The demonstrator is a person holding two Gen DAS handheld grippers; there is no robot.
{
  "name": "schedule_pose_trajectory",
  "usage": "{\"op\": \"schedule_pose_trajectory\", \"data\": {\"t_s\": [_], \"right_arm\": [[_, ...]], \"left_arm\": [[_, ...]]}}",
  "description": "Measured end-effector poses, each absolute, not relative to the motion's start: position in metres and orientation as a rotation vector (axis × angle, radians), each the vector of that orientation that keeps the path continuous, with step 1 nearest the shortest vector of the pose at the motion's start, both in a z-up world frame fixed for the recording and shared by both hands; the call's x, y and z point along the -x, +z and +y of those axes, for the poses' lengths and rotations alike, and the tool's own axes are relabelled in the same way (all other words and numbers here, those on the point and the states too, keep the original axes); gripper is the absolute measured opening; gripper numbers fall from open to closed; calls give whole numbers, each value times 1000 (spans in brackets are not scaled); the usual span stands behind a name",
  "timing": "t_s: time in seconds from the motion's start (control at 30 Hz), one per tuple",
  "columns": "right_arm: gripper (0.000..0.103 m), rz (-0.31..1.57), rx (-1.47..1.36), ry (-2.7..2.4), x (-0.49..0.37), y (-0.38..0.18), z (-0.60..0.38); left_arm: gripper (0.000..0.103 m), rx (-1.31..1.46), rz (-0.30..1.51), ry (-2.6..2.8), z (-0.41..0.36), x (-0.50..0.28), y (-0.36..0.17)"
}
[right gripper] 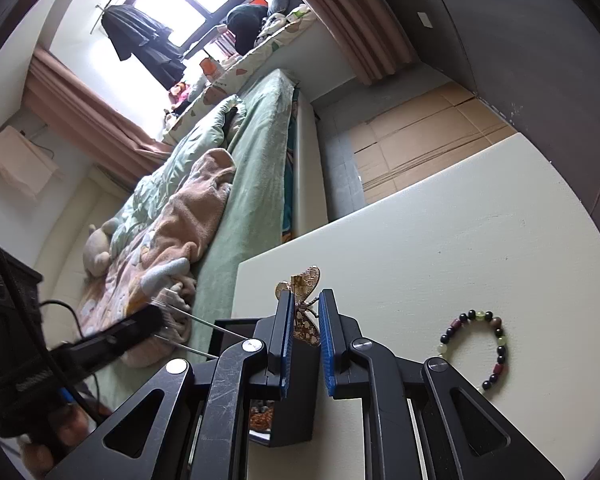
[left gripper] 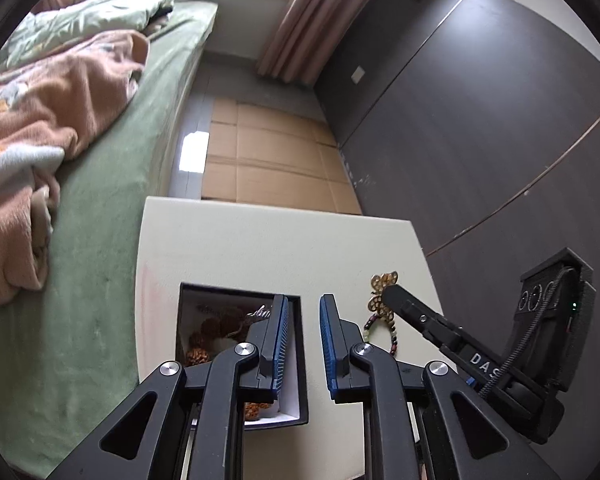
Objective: Organize jewelry
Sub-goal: 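Carry the chain and butterfly charm over the black box and open both grippers, then grasp the small silver ring with the left gripper while the right approaches the bead bracelet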
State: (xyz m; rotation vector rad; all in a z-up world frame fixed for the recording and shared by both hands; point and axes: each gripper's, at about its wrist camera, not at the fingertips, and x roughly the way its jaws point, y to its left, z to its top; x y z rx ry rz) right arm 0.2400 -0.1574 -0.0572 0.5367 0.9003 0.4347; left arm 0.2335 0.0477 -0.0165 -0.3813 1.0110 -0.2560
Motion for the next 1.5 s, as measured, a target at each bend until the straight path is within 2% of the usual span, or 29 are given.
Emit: {"op": "schedule_pose_trajectory", "data": {"t_s": [0.03, 0.1, 0.17, 0.57, 0.63, 0.67, 0.7, 1.0, 1.5], "right_arm": [[14, 900, -541, 439, -240, -57, -156], [14, 904, -549, 455, -241, -58, -151], [14, 910, -553, 474, -242, -59, -145], [15, 956, -456, 578, -239, -62, -91], [28, 991, -444, 606, -239, -66, -84], [45, 1000, -449, 608, -240, -68, -84], [53, 996, -457, 595, -239, -68, -87], [53, 986, -484, 494, -232, -63, -134], [53, 1095, -474, 350, -218, -82, -221]], "left_arm": [[23, 383, 1011, -249, 50, -233, -17], [51, 393, 993, -229, 57, -228, -17], [58, 412, 960, -202, 65, -223, -14], [58, 419, 933, -136, 91, -219, -11], [58, 421, 936, -135, 93, -219, -11], [58, 422, 937, -137, 93, -219, -12], [58, 421, 937, -139, 91, -218, -11], [58, 369, 954, -187, 67, -221, -15], [58, 205, 988, -284, -6, -224, -33]]}}
